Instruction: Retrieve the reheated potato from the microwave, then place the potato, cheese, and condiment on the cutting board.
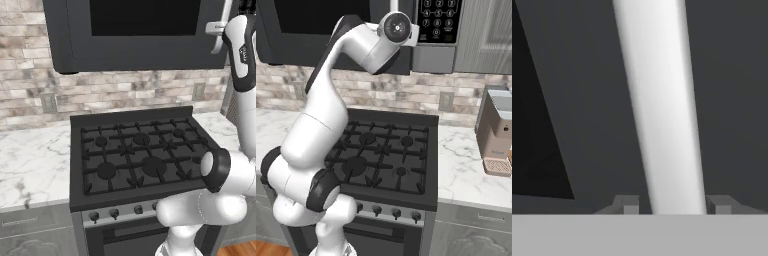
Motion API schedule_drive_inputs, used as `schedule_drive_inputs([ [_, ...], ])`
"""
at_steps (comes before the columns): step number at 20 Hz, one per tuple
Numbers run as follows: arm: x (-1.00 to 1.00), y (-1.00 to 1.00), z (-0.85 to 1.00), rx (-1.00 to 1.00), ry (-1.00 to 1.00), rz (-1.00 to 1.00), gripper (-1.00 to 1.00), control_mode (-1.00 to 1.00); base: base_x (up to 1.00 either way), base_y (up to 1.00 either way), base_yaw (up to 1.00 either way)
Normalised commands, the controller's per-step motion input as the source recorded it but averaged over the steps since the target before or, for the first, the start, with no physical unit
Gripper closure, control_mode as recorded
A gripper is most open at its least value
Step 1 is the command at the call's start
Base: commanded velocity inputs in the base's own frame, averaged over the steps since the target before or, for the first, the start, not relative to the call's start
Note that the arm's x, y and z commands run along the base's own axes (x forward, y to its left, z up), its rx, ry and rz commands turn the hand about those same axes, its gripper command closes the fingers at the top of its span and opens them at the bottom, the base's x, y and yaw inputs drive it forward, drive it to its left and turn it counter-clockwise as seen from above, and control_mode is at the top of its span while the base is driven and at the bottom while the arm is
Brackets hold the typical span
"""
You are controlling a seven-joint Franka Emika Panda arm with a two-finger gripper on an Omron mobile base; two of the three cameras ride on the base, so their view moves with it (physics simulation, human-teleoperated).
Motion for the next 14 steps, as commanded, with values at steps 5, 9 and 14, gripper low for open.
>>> schedule_drive_inputs([
  [5,-0.52,0.37,0.01,0.01,0.06,0.09,1.00,-1.00,0.00,0.00,0.00],
  [9,-0.60,0.40,0.00,0.00,0.00,0.05,1.00,-1.00,0.00,0.00,0.00],
  [14,-0.67,0.38,0.01,0.01,0.00,0.02,1.00,-1.00,0.00,0.00,0.00],
])
